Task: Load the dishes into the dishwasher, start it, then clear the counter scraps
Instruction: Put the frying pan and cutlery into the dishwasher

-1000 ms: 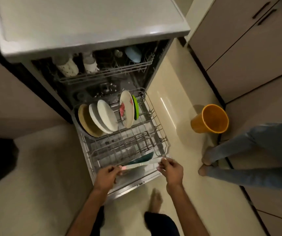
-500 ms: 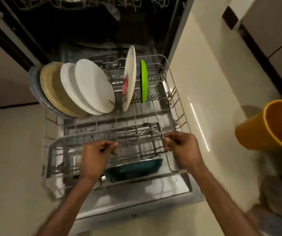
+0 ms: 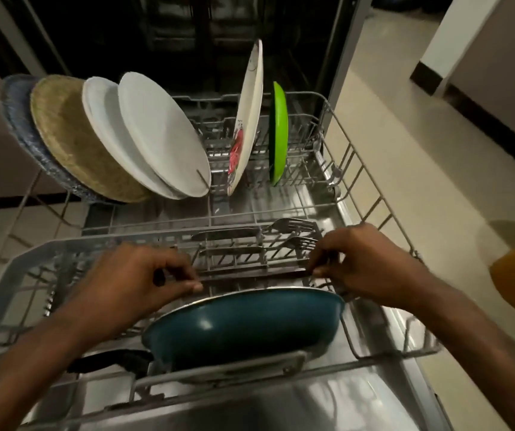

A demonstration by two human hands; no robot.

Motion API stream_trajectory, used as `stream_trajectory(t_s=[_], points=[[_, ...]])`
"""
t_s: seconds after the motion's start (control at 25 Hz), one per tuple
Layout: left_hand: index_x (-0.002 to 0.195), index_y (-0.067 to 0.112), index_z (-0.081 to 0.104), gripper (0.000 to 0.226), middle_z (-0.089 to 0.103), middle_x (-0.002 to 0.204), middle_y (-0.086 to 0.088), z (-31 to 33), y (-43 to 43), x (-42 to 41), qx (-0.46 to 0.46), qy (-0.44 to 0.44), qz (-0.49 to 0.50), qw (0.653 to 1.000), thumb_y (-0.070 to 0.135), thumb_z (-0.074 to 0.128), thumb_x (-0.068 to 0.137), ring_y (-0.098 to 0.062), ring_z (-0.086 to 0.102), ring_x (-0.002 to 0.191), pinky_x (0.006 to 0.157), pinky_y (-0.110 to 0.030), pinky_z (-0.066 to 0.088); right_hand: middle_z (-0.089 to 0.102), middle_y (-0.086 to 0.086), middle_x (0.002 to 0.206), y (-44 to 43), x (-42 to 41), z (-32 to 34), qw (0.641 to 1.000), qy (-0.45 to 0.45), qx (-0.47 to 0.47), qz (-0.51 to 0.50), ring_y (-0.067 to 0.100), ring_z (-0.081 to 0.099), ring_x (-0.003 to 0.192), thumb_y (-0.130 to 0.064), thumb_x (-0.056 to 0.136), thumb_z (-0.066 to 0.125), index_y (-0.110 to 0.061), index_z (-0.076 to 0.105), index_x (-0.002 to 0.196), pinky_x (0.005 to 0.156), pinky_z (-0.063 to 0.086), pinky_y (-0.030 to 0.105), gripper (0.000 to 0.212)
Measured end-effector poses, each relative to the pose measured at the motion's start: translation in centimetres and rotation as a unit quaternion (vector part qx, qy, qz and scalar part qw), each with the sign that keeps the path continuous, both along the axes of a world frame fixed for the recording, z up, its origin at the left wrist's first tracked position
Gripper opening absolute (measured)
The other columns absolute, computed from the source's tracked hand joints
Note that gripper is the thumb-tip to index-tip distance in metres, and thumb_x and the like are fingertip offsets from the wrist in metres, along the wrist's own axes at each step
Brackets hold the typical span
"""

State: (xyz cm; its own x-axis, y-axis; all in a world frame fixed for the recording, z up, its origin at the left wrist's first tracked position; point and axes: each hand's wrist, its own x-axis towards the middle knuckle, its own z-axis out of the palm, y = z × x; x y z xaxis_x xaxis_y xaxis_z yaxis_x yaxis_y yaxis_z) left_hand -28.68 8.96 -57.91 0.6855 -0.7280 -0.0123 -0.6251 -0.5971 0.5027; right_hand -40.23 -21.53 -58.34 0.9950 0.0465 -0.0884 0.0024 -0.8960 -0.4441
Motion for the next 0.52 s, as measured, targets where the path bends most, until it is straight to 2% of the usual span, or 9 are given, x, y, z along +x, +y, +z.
stream_trajectory(t_s=[0.08, 0.16, 0.2, 0.28, 0.36, 0.44, 0.52], points=[[0.088, 0.049, 0.071, 0.032, 0.062, 0.082, 0.040, -0.2, 0.1, 0.1, 0.009, -0.041, -0.022, 0.999, 0.069, 0.054, 0.070, 0.014, 0.059, 0.080, 0.054, -0.012, 0.039, 0.064, -0.028, 0.080, -0.2, -0.3, -0.2, 0.999, 0.009, -0.031, 0.009, -0.015, 0.059, 0.078, -0.027, 0.085, 0.076, -0.036, 0.073, 0.092, 0.063, 0.040, 0.005, 0.012], [0.089, 0.046, 0.073, 0.016, 0.064, 0.076, 0.036, -0.8, 0.3, -0.1, -0.001, -0.070, -0.017, 0.997, 0.053, 0.071, 0.075, 0.013, 0.060, 0.075, 0.056, -0.017, 0.046, 0.060, -0.029, 0.077, 0.0, -0.4, -0.4, 0.998, 0.006, -0.055, 0.020, -0.016, 0.057, 0.081, -0.029, 0.086, 0.074, -0.039, 0.070, 0.089, 0.061, 0.040, 0.006, 0.011], [0.092, 0.045, 0.074, 0.015, 0.067, 0.080, 0.032, -1.0, 0.1, -0.2, 0.008, -0.072, -0.020, 0.997, 0.047, 0.074, 0.077, 0.012, 0.059, 0.073, 0.062, -0.020, 0.050, 0.059, -0.028, 0.077, 0.1, -0.4, -0.3, 0.998, 0.002, -0.058, 0.023, -0.014, 0.057, 0.081, -0.029, 0.087, 0.073, -0.038, 0.068, 0.088, 0.062, 0.041, 0.007, 0.011], [0.100, 0.045, 0.071, 0.019, 0.070, 0.093, 0.026, -1.5, -0.3, -0.3, 0.071, -0.095, -0.043, 0.992, 0.050, 0.065, 0.082, 0.013, 0.054, 0.076, 0.068, -0.010, 0.042, 0.059, -0.023, 0.078, 0.3, -0.7, -0.1, 0.997, -0.007, -0.068, 0.027, -0.008, 0.058, 0.077, -0.029, 0.089, 0.070, -0.036, 0.065, 0.088, 0.065, 0.044, 0.010, 0.009], [0.108, 0.046, 0.066, 0.025, 0.069, 0.102, 0.025, -1.6, -0.9, -0.2, 0.113, -0.129, -0.062, 0.983, 0.055, 0.056, 0.087, 0.012, 0.053, 0.084, 0.064, -0.003, 0.028, 0.058, -0.018, 0.080, 0.3, -1.1, -0.1, 0.996, -0.008, -0.087, 0.027, -0.002, 0.056, 0.075, -0.031, 0.091, 0.066, -0.034, 0.060, 0.086, 0.069, 0.049, 0.017, 0.008], [0.113, 0.045, 0.061, 0.027, 0.067, 0.107, 0.024, -1.6, -1.4, -0.3, 0.141, -0.128, -0.066, 0.979, 0.056, 0.050, 0.091, 0.008, 0.057, 0.094, 0.070, -0.010, 0.037, 0.056, -0.016, 0.082, 0.4, -1.6, -0.3, 0.995, -0.021, -0.096, 0.034, 0.000, 0.055, 0.076, -0.032, 0.092, 0.061, -0.032, 0.057, 0.088, 0.071, 0.051, 0.025, 0.006], [0.112, 0.043, 0.059, 0.026, 0.066, 0.107, 0.023, -1.5, -1.7, -0.3, 0.160, -0.129, -0.057, 0.977, 0.056, 0.049, 0.092, 0.007, 0.058, 0.096, 0.077, -0.016, 0.043, 0.058, -0.015, 0.086, -0.1, -1.9, -0.6, 0.994, -0.041, -0.087, 0.045, 0.001, 0.055, 0.078, -0.033, 0.094, 0.058, -0.031, 0.059, 0.092, 0.071, 0.050, 0.022, 0.002]])
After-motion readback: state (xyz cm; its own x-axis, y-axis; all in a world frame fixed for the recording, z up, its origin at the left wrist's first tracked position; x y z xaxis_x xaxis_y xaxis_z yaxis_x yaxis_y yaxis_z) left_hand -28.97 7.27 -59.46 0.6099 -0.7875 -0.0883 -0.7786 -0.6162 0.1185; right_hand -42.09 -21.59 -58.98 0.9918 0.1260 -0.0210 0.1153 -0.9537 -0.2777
